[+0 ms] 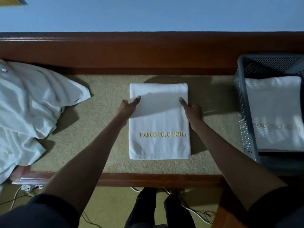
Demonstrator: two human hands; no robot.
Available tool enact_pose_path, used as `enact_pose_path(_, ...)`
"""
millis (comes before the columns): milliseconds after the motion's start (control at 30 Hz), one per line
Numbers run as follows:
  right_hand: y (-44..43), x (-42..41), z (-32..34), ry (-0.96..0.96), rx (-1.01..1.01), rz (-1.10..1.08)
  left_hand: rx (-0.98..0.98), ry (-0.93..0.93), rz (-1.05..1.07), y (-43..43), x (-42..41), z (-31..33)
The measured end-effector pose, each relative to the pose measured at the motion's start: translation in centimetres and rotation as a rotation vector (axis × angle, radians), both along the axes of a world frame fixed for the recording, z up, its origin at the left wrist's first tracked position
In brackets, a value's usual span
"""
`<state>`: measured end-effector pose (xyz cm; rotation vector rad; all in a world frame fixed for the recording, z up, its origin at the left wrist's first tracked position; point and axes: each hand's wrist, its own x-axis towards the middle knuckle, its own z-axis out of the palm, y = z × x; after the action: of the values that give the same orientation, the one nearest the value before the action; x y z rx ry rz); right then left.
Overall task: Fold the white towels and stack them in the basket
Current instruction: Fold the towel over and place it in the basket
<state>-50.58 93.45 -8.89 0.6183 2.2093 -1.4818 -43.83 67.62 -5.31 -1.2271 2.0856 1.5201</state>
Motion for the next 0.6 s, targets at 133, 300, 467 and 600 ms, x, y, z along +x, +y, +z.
enact_pose_path(133, -0.6, -2.3, -0.2, -0.146, -0.151, 0.033, 0.219, -0.025, 0.063, -1.1, -1.4, -0.5)
enact_pose_path(300, -1.0, -2.5, 0.4, -0.191, -0.293, 0.048, 0.407, -0.006, 0.049, -2.0, -0.8, -0.5)
enact_pose_path(467, -0.9, -0.3, 4.5, -0.022, -0.335, 0.072, 0.47, 0.104, -0.071, -1.1, -0.2, 1.4)
enact_pose_path(600, 1.1, 0.5, 8.2, 0.134, -0.267, 0.097, 0.408, 0.103, -0.193, -0.3, -0.9, 4.6)
